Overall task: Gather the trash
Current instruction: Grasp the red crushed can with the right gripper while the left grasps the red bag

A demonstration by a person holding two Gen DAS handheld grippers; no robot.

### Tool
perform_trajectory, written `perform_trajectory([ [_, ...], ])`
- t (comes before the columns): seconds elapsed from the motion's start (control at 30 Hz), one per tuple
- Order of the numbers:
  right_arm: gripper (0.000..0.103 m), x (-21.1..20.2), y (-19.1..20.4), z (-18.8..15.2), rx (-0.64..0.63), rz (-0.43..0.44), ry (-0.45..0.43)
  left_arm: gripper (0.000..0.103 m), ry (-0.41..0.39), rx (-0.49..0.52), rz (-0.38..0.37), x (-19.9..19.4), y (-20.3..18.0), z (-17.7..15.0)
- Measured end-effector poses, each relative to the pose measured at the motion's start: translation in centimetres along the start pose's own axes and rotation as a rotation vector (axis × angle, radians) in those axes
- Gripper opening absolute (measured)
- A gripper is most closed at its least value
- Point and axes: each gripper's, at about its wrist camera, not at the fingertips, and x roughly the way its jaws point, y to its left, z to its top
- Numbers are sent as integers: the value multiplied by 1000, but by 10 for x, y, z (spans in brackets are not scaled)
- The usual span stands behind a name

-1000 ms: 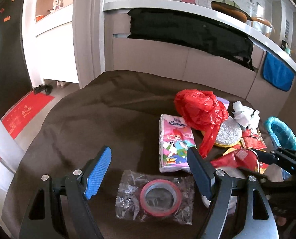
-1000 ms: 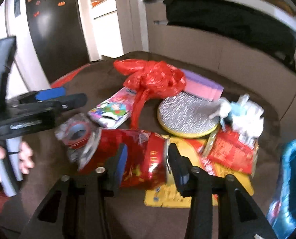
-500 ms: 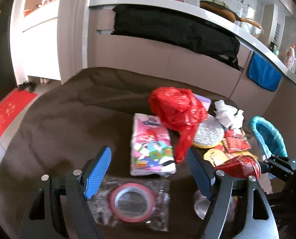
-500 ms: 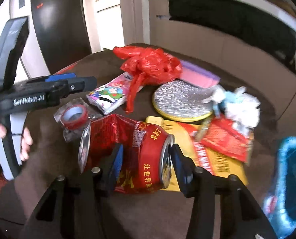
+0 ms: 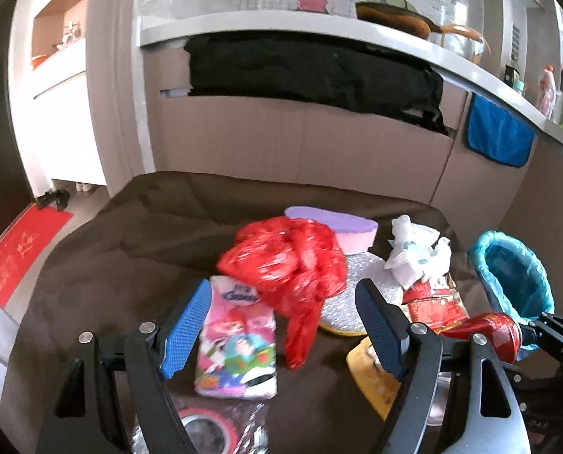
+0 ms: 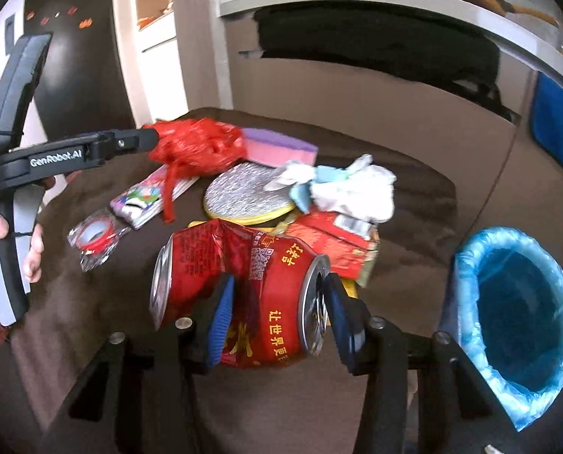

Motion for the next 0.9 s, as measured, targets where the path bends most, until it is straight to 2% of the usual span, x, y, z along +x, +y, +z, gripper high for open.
perform_trajectory([
  [0.2,44,1,-11,-2,33,-11,-11,78,8,1,53,26,-9,21],
  [0.33,44,5,-16,-4,57,-27,-7,78,37,-27,129,50,-6,32],
  [0.6,44,8,-16,-6,69,-22,-4,76,71,-126,80,75,15,36],
  [0.7,44,8,-15,-6,71,-18,-1,71,74,-147,63,79,25,35],
  [0.83,43,5,-12,-6,67,-19,-7,51,64,-147,19,72,30,28],
  [0.9,43,2,-11,-4,58,-22,-10,50,49,-120,15,63,29,24],
])
